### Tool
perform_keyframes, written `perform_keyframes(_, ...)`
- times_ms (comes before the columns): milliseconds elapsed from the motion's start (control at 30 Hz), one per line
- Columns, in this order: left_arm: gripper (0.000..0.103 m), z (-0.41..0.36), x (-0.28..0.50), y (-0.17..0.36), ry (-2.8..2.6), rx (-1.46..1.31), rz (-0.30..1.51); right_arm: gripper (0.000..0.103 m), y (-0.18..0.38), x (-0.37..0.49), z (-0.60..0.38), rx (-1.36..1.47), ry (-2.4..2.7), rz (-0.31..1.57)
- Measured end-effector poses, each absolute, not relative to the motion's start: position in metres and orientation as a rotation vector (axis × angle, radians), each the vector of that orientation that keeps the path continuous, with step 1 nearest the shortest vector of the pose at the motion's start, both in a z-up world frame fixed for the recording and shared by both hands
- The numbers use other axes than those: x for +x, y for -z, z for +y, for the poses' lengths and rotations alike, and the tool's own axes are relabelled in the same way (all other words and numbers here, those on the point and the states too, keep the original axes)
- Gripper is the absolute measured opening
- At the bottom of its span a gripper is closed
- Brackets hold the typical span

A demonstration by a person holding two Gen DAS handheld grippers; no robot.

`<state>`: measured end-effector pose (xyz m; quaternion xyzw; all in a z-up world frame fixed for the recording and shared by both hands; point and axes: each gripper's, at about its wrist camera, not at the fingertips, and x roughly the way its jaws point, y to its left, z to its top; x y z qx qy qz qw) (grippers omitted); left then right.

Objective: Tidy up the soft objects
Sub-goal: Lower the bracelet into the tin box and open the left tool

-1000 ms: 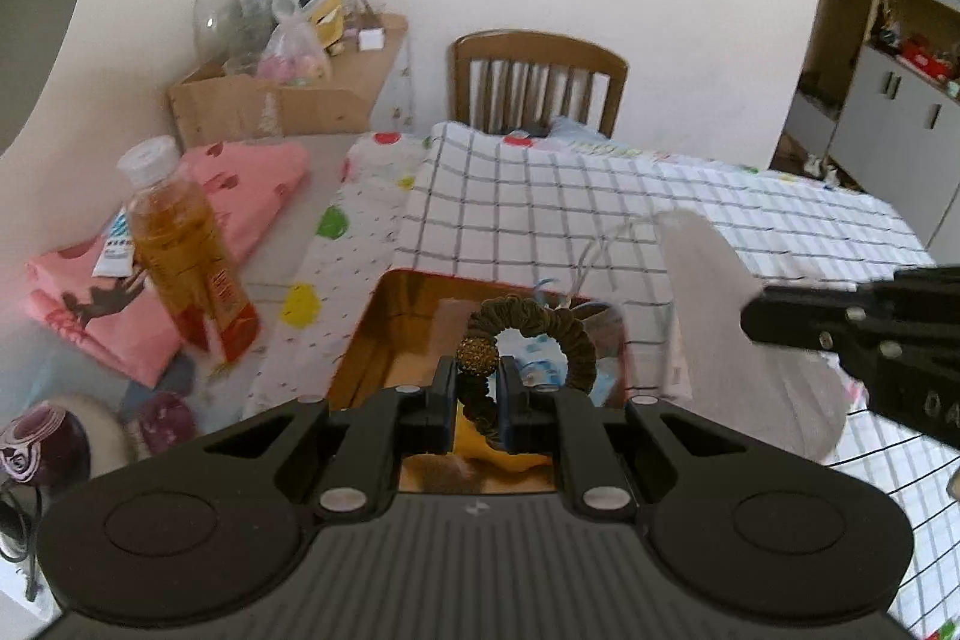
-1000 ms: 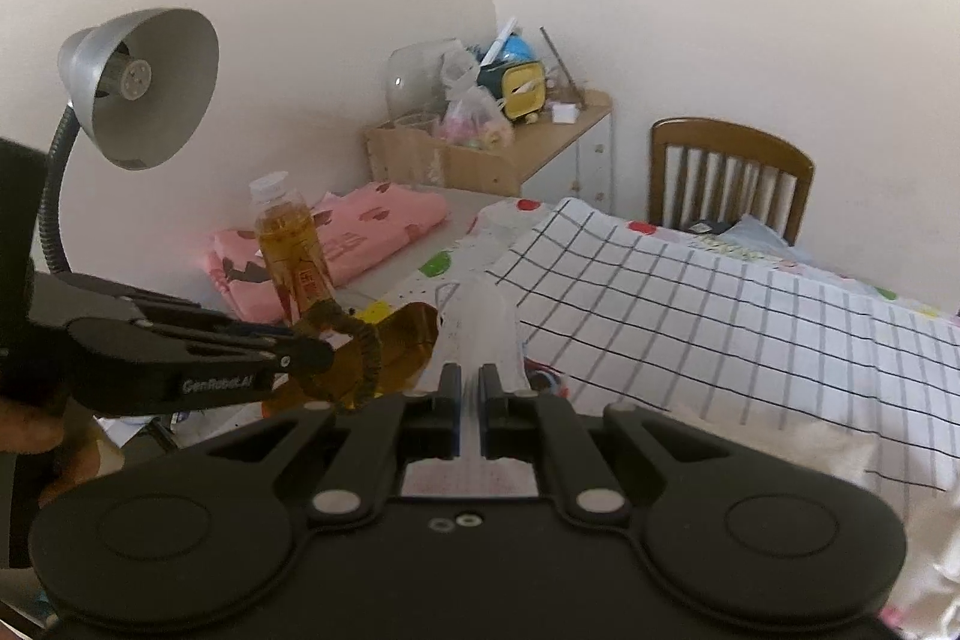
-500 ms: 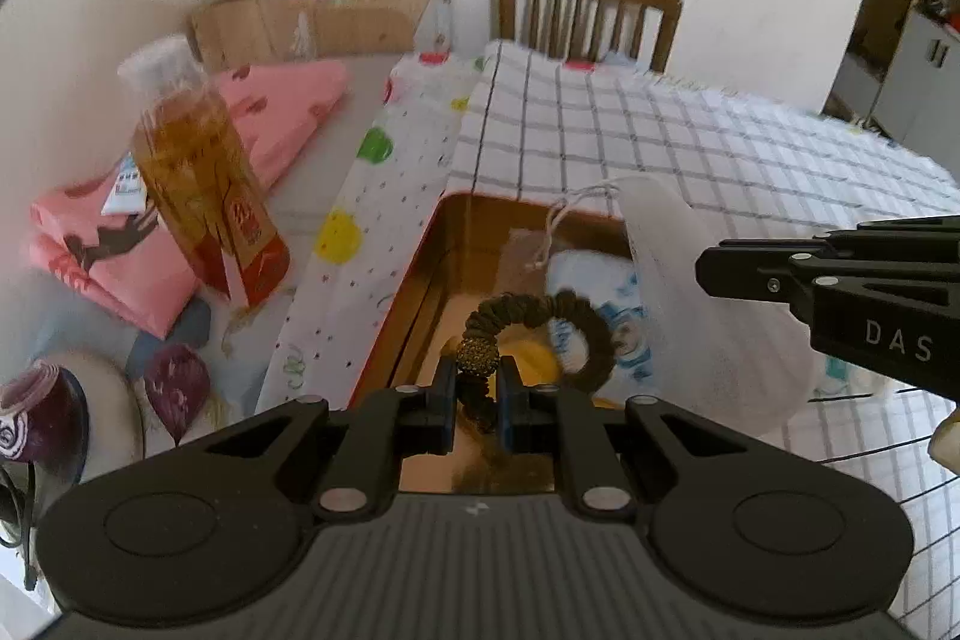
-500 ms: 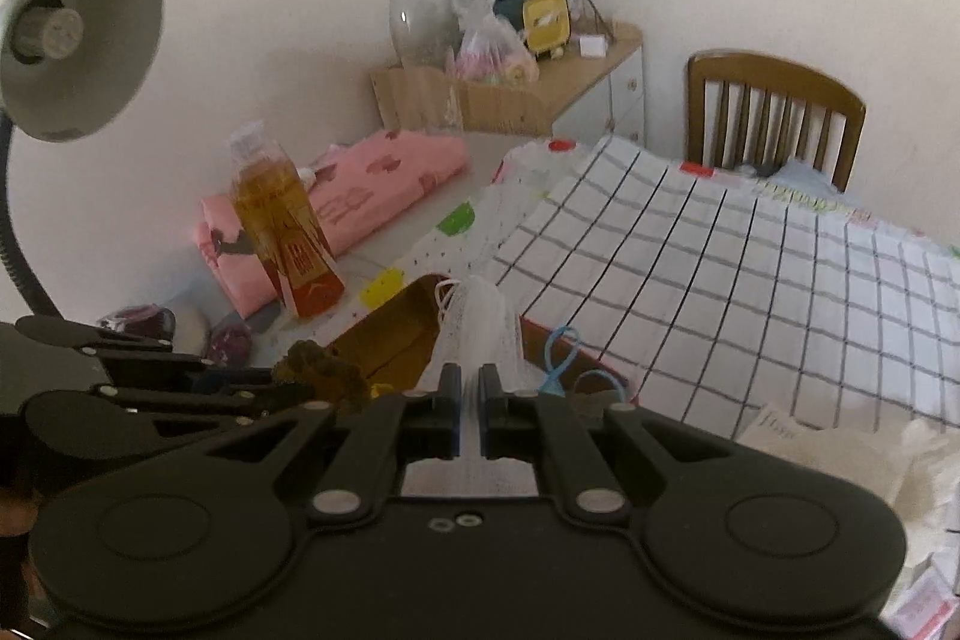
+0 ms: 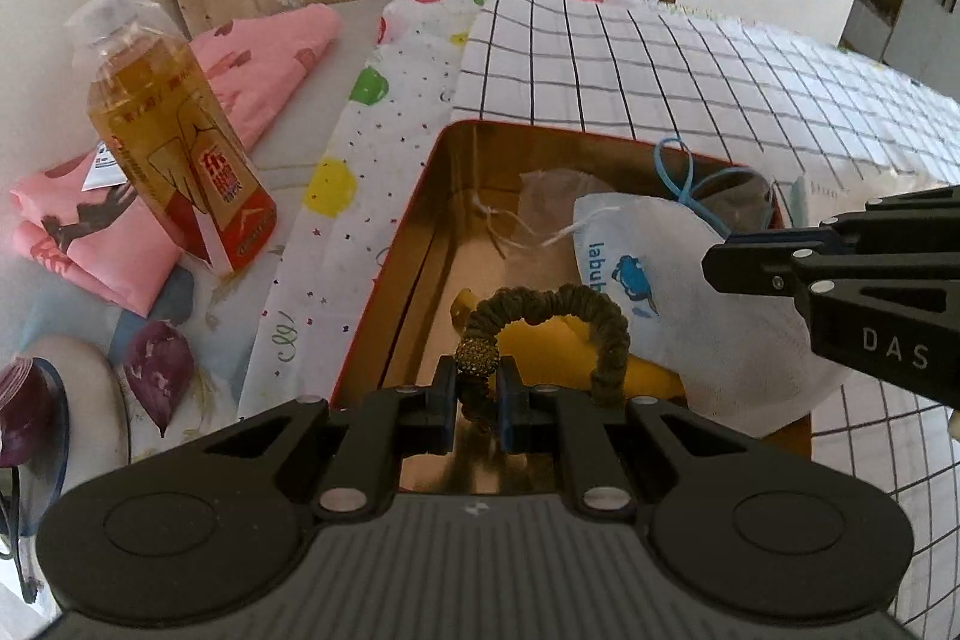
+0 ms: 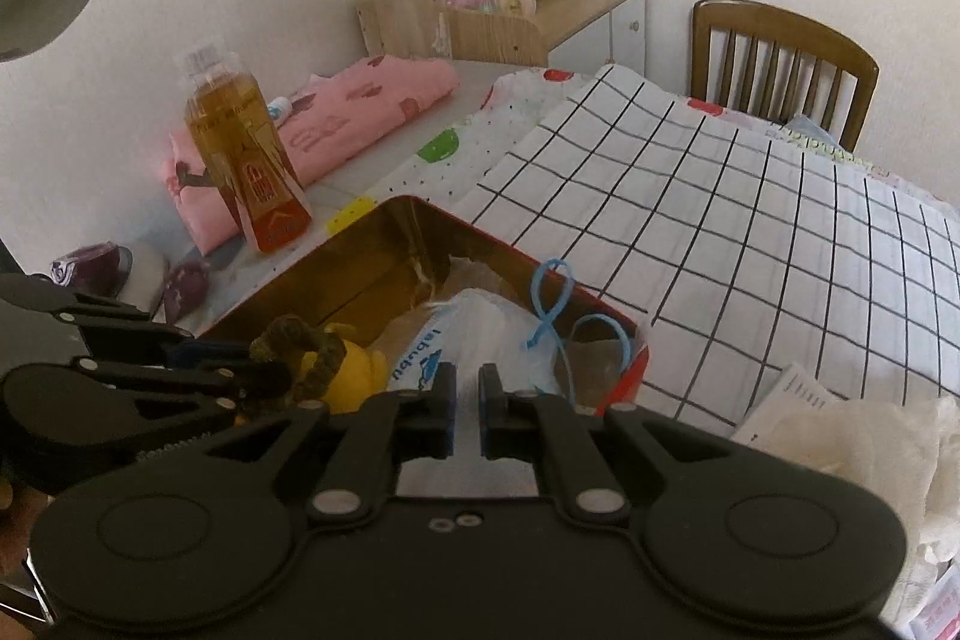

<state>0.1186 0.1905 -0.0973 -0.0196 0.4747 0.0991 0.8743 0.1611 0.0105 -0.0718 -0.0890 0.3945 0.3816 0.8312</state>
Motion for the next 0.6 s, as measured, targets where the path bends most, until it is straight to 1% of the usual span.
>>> perform_keyframes(67, 0.013, 0.190, 0.120, 0.099, -0.202, -0.045, 0.997, 0.006, 0.075, 0.161, 0.013, -0.207, -0.809, 0.850)
perform_keyframes(200, 0.013, 0.188, 0.121, 0.101, -0.199, -0.041, 1.001, 0.014, 0.076, 0.158, 0.015, -0.243, -0.821, 0.849)
perform_keyframes(367, 0.013, 0.187, 0.122, 0.101, -0.201, -0.038, 0.999, 0.019, 0.072, 0.155, 0.013, -0.243, -0.841, 0.839)
perform_keyframes(600, 0.014, 0.187, 0.115, 0.095, -0.205, -0.056, 0.979, 0.035, 0.060, 0.147, 0.006, -0.249, -0.861, 0.798)
